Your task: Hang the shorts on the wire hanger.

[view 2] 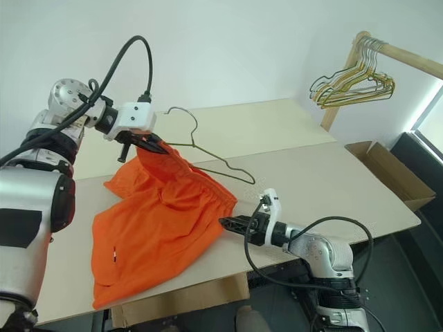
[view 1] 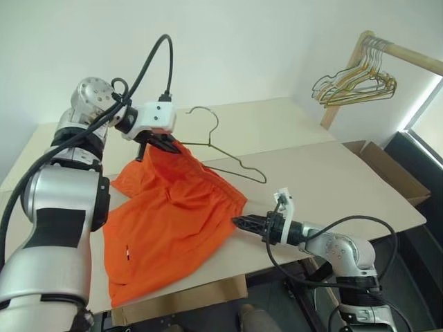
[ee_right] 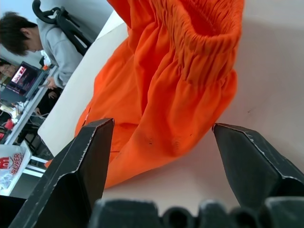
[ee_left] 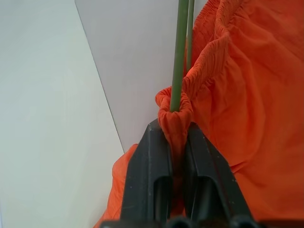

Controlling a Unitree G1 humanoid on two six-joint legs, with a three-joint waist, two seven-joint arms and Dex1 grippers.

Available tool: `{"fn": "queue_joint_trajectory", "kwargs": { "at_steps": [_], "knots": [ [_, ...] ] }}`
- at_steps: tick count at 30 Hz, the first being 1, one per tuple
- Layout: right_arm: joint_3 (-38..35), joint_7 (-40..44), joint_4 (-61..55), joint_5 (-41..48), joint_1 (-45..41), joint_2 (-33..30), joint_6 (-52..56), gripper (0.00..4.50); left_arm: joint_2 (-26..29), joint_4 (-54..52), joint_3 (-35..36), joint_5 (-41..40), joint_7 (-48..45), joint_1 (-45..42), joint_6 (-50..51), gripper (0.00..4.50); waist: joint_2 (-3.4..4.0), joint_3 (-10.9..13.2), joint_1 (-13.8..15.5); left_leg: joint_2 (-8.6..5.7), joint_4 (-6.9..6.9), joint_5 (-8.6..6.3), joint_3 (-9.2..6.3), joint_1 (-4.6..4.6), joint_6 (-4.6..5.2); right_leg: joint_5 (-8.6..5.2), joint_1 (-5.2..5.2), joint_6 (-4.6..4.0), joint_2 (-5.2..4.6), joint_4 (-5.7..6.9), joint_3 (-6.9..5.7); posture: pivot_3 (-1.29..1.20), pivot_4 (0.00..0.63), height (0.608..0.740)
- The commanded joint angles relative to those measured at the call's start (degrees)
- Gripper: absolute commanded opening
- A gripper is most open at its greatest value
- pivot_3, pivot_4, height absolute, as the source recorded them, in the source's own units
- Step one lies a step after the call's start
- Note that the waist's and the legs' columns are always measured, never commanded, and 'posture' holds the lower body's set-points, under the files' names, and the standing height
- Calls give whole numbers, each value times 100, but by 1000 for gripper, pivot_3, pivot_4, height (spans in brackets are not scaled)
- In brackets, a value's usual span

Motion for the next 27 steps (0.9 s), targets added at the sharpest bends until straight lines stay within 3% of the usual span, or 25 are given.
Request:
{"fn": "queue_joint_trajectory", "kwargs": {
  "at_steps": [1, 4, 7, 11, 17, 24, 27],
  "knots": [
    [111, -170, 110, -93, -186, 198, -278, 3909, 44, -188, 96, -127, 52, -243, -44, 52, 0, 0, -7, 0, 0, 0, 0, 1, 0, 0, 0, 0, 0, 1, 0, -178, 0, 740],
    [116, -310, 408, -187, -341, 375, -388, 3909, 52, -190, 96, -139, 60, -214, -52, 52, 0, 0, -19, -2, 0, 0, 0, 2, 0, 0, 1, -1, 0, 2, 1, -176, 0, 740],
    [22, -454, 742, -230, -487, 465, -390, 3326, 70, -191, 93, -150, 72, -196, -48, 52, 0, 0, -32, -2, 0, 0, 0, 4, 0, 1, 0, -1, 0, 8, 1, -170, 0, 740],
    [-41, -349, 776, -239, -449, 339, -454, 2176, 130, -190, 90, -152, 133, -184, -33, 52, 0, 0, -26, -4, 0, 0, -8, 2, 1, 0, -1, 0, 1, 33, 1, -164, 0, 740],
    [-125, -368, 751, -303, -438, 154, -580, 111, 229, -189, 164, -248, 160, -188, 33, 52, 0, 0, -28, -6, 0, 0, -10, 2, 1, 0, -1, 0, 0, 32, 2, -165, 0, 740],
    [-309, -420, 1090, -506, -774, -191, -935, 48, 378, -232, 549, -717, -367, -243, 277, 52, 0, 0, -37, -10, 4, 1, -10, 6, 1, 0, 0, 0, -1, 29, 6, -173, 0, 740],
    [-254, -347, 1367, -753, -956, -451, -1157, 48, 547, -266, 393, -895, -429, -261, 207, 52, 0, 0, -41, -12, 3, 1, -15, 8, 1, 0, -1, 0, 1, 30, 6, -165, 0, 740]
  ]
}}
